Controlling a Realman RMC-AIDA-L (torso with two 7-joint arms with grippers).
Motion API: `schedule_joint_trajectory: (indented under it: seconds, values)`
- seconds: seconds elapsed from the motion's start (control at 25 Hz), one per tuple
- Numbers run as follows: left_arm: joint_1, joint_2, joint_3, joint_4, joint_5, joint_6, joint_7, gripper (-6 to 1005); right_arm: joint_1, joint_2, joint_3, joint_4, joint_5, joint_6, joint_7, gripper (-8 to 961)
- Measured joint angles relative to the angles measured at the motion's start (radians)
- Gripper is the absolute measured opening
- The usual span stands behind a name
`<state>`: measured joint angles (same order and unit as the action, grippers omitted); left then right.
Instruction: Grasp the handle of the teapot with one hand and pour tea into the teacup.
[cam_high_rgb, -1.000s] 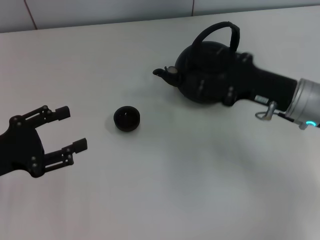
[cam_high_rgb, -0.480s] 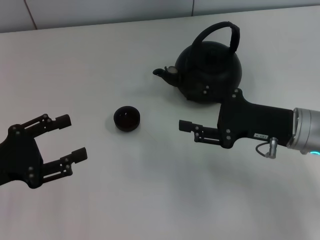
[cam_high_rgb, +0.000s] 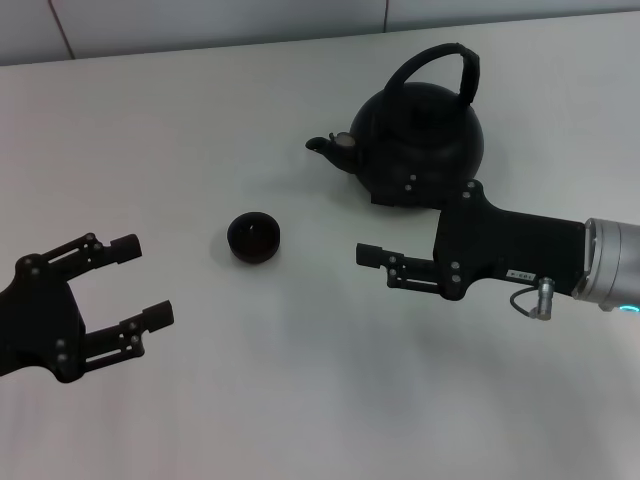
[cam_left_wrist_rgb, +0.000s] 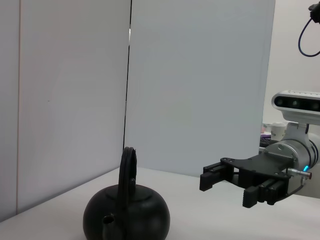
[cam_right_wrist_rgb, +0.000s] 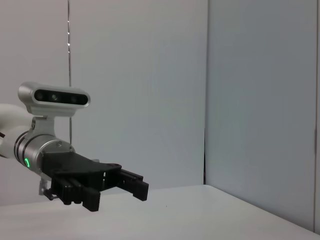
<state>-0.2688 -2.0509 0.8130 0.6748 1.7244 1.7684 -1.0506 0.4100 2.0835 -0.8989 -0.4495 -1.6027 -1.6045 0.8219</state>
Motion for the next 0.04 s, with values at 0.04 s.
schedule_joint_trajectory:
  seconds: [0.04]
  values:
    - [0.001, 0.000, 0.000, 0.000, 0.000, 0.000, 0.000, 782, 0.000, 0.000, 0.000, 0.000, 0.000, 0.000, -0.001, 668]
